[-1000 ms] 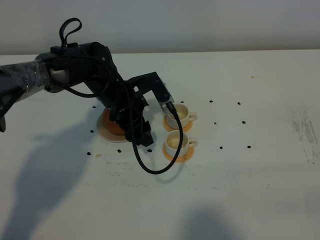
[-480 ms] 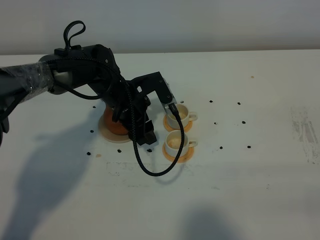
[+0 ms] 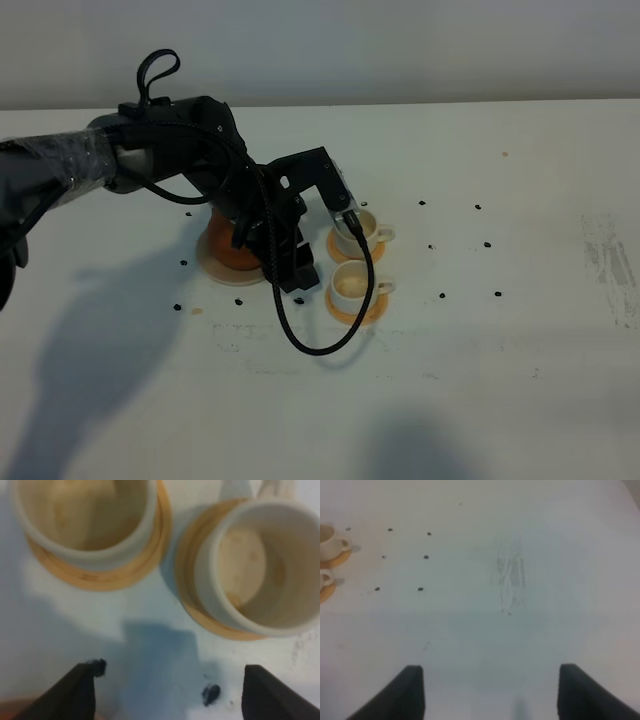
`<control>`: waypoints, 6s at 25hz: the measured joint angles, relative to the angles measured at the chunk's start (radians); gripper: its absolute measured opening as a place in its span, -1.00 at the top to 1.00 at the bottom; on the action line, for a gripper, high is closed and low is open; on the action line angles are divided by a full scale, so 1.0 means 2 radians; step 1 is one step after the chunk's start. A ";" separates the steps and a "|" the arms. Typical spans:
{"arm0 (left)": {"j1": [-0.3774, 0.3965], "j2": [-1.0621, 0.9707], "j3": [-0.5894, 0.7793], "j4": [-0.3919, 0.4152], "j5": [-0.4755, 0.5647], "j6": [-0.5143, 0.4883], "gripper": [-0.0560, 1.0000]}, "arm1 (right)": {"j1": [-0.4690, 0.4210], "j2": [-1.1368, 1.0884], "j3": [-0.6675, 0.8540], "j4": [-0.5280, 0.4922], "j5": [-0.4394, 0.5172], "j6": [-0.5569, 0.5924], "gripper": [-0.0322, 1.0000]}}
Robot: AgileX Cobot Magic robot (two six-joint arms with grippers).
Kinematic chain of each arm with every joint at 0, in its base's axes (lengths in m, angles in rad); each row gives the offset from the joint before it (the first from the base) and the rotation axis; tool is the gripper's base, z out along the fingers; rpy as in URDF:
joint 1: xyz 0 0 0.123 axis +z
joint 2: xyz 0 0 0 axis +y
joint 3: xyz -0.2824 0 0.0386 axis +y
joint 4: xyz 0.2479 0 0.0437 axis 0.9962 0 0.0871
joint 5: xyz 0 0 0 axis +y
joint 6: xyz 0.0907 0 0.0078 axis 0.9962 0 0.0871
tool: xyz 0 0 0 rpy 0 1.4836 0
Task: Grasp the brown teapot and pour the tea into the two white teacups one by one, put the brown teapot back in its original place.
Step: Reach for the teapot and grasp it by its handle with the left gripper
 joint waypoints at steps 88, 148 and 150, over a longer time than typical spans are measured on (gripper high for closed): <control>-0.059 -0.232 0.126 0.030 -0.058 -0.164 -0.24 | 0.000 0.000 0.000 0.000 0.000 0.000 -0.12; -0.050 -0.069 0.105 0.052 -0.187 -0.384 -0.24 | 0.000 0.000 0.000 0.000 0.000 0.000 -0.12; -0.050 -0.069 0.105 0.052 -0.181 -0.381 -0.24 | 0.000 0.000 0.000 0.000 0.000 0.000 -0.12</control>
